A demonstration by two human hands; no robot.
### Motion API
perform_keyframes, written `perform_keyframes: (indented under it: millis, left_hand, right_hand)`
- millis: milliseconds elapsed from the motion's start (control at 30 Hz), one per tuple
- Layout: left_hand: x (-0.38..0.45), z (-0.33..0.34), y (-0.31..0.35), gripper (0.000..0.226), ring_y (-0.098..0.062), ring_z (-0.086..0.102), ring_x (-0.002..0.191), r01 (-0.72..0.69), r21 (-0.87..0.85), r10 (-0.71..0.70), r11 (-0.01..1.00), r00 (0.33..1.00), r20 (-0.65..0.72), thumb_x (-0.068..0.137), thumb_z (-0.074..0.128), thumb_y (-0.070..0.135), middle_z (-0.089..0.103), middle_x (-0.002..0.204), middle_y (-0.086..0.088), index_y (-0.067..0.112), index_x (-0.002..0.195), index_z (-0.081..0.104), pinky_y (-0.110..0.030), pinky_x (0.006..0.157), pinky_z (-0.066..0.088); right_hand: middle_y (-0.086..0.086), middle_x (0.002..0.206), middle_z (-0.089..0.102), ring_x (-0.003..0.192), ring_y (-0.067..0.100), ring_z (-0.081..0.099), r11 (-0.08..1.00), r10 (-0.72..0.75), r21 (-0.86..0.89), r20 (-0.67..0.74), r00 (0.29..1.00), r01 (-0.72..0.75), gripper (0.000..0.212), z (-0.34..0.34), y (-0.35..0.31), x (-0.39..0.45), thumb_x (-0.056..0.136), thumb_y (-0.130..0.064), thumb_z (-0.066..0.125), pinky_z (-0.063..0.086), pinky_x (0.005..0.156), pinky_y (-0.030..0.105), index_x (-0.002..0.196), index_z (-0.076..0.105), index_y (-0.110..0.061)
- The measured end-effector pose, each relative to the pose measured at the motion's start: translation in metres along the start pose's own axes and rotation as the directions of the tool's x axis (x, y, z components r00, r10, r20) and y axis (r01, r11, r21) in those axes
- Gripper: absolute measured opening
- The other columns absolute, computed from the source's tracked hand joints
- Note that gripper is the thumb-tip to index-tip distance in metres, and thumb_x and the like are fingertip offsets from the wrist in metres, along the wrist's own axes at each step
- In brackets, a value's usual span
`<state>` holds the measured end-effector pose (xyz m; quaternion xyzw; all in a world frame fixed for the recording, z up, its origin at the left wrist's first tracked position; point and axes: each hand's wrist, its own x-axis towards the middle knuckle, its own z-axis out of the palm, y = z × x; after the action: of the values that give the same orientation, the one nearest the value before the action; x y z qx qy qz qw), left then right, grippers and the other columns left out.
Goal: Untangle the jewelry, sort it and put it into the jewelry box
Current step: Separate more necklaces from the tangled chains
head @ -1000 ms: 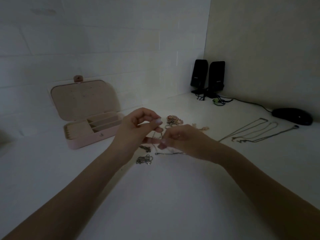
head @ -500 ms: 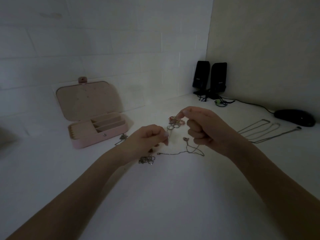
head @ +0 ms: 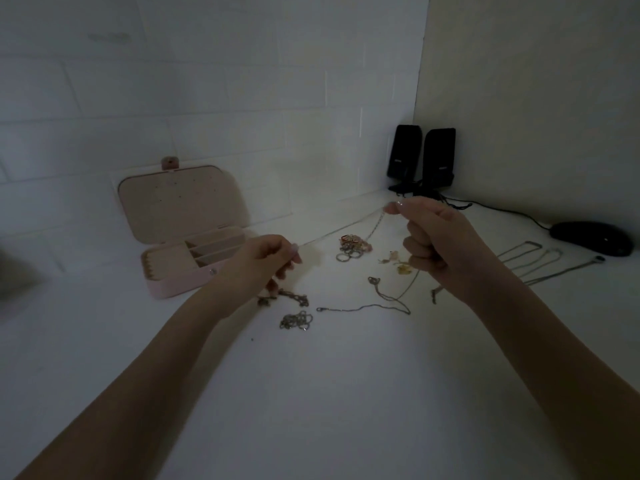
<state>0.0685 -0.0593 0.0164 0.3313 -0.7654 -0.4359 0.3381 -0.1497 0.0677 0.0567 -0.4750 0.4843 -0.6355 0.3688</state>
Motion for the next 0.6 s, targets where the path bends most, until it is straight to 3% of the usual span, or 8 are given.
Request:
perform_keyframes:
  millis: [100,200,300,367,467,533,600]
  left_hand:
    - [0.003,-0.001,-0.001,0.030,-0.003,0.036,0.037,0.047,0.011,-0.046,0.999,0.993,-0.106,0.097,0.048,0.027,0.039,0.048,0.007,0.015,0.072,0.061,-0.017,0.037,0.028]
    - [0.008,-0.008,-0.005,0.034,-0.008,0.027,0.034,0.062,-0.019,-0.065,0.998,0.970,-0.234,0.096,0.050,0.023,0.037,0.052,-0.005,0.012,0.065,0.056,-0.016,0.038,0.020]
    - [0.007,-0.012,-0.007,0.026,-0.014,0.030,0.046,0.061,-0.030,-0.067,0.998,0.943,-0.325,0.078,0.054,0.028,0.038,0.064,-0.012,0.008,0.063,0.047,-0.023,0.047,0.021]
    - [0.005,-0.013,-0.010,0.019,-0.017,0.039,0.056,0.023,0.041,-0.006,0.999,0.928,-0.373,0.067,0.053,0.028,0.041,0.062,-0.011,0.014,0.058,0.044,-0.028,0.054,0.031]
    - [0.005,-0.016,-0.017,0.034,-0.018,0.042,0.056,-0.021,0.201,0.101,0.979,0.913,-0.394,0.067,0.053,0.009,0.036,0.057,-0.010,0.021,0.050,0.026,-0.033,0.057,0.034]
    - [0.005,-0.014,-0.015,0.042,-0.017,0.037,0.059,-0.052,0.139,0.104,0.989,0.912,-0.397,0.071,0.052,-0.003,0.030,0.056,-0.007,0.022,0.050,0.025,-0.033,0.057,0.030]
    - [0.006,-0.009,-0.007,0.045,-0.017,0.046,0.066,-0.043,-0.101,-0.002,0.994,0.915,-0.404,0.079,0.051,-0.009,0.041,0.060,-0.008,0.021,0.053,0.030,-0.030,0.059,0.034]
  right_hand:
    - [-0.009,0.044,0.021,0.037,0.005,0.015,0.994,0.010,0.105,-0.049,0.999,-0.005,0.022,-0.004,-0.001,0.002,0.096,-0.024,0.050,0.016,0.034,0.013,0.080,0.064,-0.018]
    - [-0.010,0.042,0.022,0.035,0.004,0.016,0.985,0.027,0.172,-0.097,0.995,-0.010,0.022,-0.007,-0.003,0.004,0.096,-0.023,0.049,0.015,0.033,0.012,0.079,0.061,-0.018]
    - [-0.010,0.041,0.021,0.035,0.004,0.015,0.985,0.026,0.171,-0.110,0.994,-0.007,0.021,-0.008,-0.004,0.005,0.096,-0.021,0.048,0.014,0.034,0.012,0.080,0.060,-0.018]
    - [-0.010,0.042,0.020,0.035,0.005,0.014,0.987,0.034,0.162,-0.109,0.994,-0.016,0.021,-0.007,-0.004,0.005,0.096,-0.021,0.048,0.013,0.033,0.013,0.079,0.060,-0.018]
    - [-0.010,0.041,0.020,0.036,0.005,0.014,0.987,0.047,0.157,-0.097,0.994,-0.031,0.021,-0.005,-0.004,0.005,0.095,-0.021,0.049,0.013,0.035,0.012,0.078,0.060,-0.018]
    - [-0.010,0.041,0.020,0.036,0.005,0.013,0.989,0.055,0.139,-0.089,0.995,-0.042,0.021,-0.004,-0.005,0.004,0.095,-0.021,0.049,0.012,0.035,0.012,0.077,0.059,-0.018]
    - [-0.009,0.043,0.019,0.037,0.006,0.013,0.995,0.055,0.092,-0.067,0.996,-0.048,0.021,-0.002,-0.005,0.002,0.095,-0.021,0.049,0.012,0.036,0.012,0.077,0.060,-0.017]
